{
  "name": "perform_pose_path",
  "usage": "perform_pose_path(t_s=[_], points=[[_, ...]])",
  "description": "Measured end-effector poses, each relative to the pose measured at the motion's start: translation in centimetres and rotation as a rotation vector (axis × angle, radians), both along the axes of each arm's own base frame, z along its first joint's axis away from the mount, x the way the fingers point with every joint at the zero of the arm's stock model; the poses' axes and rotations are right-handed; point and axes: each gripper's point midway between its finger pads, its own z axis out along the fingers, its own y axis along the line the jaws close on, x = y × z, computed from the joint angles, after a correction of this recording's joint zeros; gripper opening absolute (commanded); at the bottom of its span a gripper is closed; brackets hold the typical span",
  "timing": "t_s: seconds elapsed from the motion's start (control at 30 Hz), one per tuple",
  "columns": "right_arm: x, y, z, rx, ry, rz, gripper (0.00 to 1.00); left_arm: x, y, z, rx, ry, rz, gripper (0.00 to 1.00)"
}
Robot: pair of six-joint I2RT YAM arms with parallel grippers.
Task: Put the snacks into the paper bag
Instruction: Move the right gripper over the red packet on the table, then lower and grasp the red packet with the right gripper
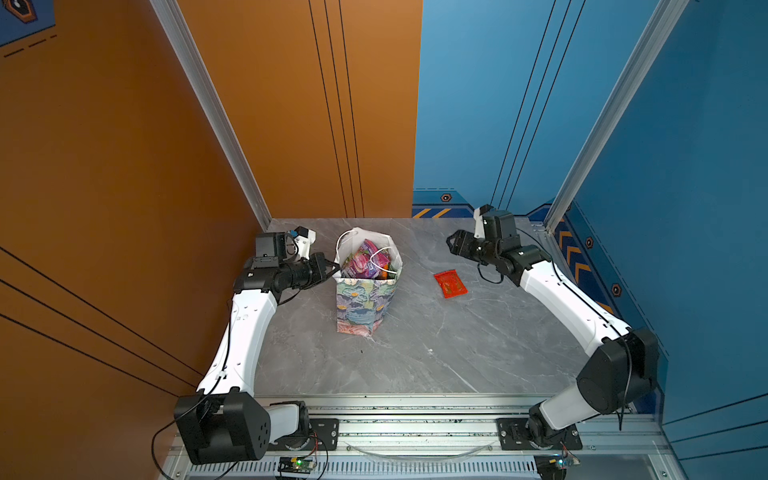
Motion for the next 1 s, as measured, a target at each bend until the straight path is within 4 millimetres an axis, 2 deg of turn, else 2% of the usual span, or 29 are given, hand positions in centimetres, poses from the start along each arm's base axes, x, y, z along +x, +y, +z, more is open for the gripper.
perform_pose_path(t_s=[0.07, 0.17, 0.33, 0.6, 0.8, 1.0], points=[[-0.1, -1.7, -2.5, -0.019, 0.071, -0.025, 0.69, 0.0, 0.0, 0.0, 0.0, 0.0, 0.0, 0.0], [0.2, -3.4, -4.7, -0.037, 0.132, -0.042, 0.68, 0.0, 0.0, 0.0, 0.0, 0.0, 0.0, 0.0], [0.4, -4.0, -8.1, -0.058, 0.217, -0.016, 0.69, 0.0, 0.0, 0.0, -0.002, 0.002, 0.001, 0.0], [0.5, -4.8, -15.3, -0.054, 0.392, 0.032, 0.68, 0.0, 0.0, 0.0, -0.002, 0.002, 0.001, 0.0], [0.6, -4.1, -17.8, -0.046, 0.454, 0.075, 0.65, 0.0, 0.0, 0.0, -0.002, 0.002, 0.003, 0.0], [0.8, -3.4, -18.9, -0.03, 0.477, 0.101, 0.63, 0.0, 0.0, 0.0, -0.002, 0.002, 0.003, 0.0]])
